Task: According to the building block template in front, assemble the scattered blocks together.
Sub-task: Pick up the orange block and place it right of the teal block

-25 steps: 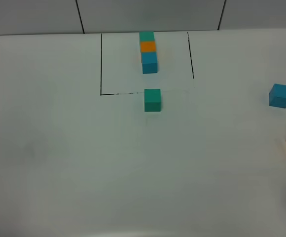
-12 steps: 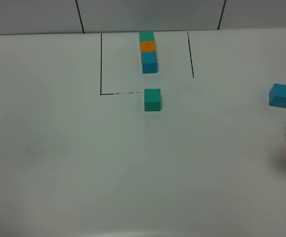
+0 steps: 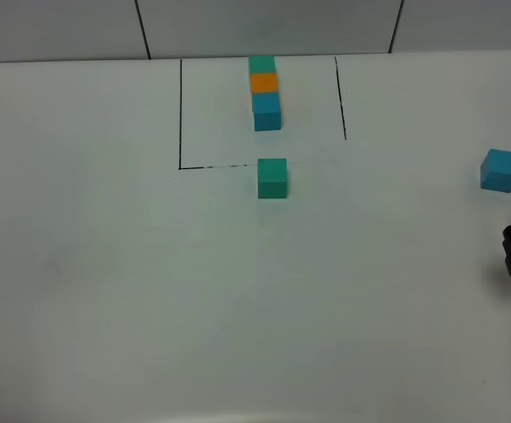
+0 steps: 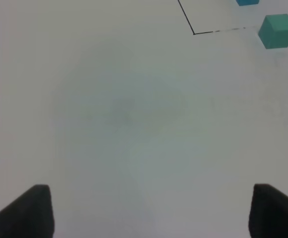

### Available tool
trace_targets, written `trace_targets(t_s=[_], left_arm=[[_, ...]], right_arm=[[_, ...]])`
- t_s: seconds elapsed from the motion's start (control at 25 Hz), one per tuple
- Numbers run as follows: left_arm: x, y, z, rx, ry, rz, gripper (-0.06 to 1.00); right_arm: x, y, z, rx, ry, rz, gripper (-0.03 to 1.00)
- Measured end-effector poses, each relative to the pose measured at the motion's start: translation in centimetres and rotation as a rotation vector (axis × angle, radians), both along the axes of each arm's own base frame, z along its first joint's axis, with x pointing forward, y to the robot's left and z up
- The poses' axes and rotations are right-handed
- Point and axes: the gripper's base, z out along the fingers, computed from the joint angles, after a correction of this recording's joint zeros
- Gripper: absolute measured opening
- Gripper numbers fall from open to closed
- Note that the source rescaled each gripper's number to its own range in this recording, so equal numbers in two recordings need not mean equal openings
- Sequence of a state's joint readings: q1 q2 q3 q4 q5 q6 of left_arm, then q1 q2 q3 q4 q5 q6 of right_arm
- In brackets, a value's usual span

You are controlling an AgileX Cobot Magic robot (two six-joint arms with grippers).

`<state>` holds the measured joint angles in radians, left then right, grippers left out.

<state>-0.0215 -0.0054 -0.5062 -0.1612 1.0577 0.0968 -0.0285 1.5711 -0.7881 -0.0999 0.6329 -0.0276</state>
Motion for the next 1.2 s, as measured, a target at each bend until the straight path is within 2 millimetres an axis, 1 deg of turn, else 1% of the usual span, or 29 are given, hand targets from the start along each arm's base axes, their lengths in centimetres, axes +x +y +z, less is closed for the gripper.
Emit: trace_targets(t_s=[0.08, 0.24, 0.32, 0.48, 0.6, 0.68, 0.72, 0.8, 0.84, 0.96, 1.0, 1.04, 1.2], left_arm=[[0.0, 0.0, 0.0, 0.0, 0.0, 0.0, 0.79], [0.0, 0.0, 0.0, 0.0, 0.0, 0.0, 0.79], [0.0, 0.0, 0.0, 0.0, 0.0, 0.0, 0.79], [0.0, 0.0, 0.0, 0.0, 0.0, 0.0, 0.79], [0.0, 0.0, 0.0, 0.0, 0.0, 0.0, 0.79], [0.0, 0.0, 0.0, 0.0, 0.0, 0.0, 0.79], [0.0, 0.0, 0.0, 0.0, 0.0, 0.0, 0.79], [0.0, 0.0, 0.0, 0.0, 0.0, 0.0, 0.79], [0.0, 0.0, 0.0, 0.0, 0.0, 0.0, 0.79], [0.0, 0.0, 0.0, 0.0, 0.0, 0.0, 0.79], [0.0, 0.0, 0.0, 0.0, 0.0, 0.0, 0.79], [0.0, 0.0, 0.0, 0.0, 0.0, 0.0, 0.79], [0.0, 0.0, 0.0, 0.0, 0.0, 0.0, 0.79]], right_arm=[[0.1, -0.4, -0.4, 0.005, 0.003, -0.012, 1.0], [0.5, -0.5, -0.9, 0.01, 0.007, -0.006, 1.0], [0.9, -0.6, -1.1, 0.011, 0.007, -0.003, 1.0], [1.8, -0.6, -2.1, 0.016, 0.031, 0.0, 1.0], [2.2, -0.6, -2.8, 0.015, 0.054, 0.006, 0.97], [2.3, -0.6, -3.0, 0.015, 0.057, 0.011, 0.92], [2.3, -0.6, -2.9, 0.014, 0.056, 0.012, 0.87], [2.4, -0.6, -2.9, 0.014, 0.052, 0.012, 0.74], [2.4, -0.6, -2.9, 0.014, 0.052, 0.012, 0.63], [2.4, -0.6, -2.9, 0.014, 0.052, 0.013, 0.22], [2.4, -0.6, -2.9, 0.014, 0.052, 0.013, 0.05], [2.4, -0.6, -2.9, 0.014, 0.051, 0.011, 0.0], [2.4, -0.6, -2.9, 0.018, 0.051, -0.004, 0.01]])
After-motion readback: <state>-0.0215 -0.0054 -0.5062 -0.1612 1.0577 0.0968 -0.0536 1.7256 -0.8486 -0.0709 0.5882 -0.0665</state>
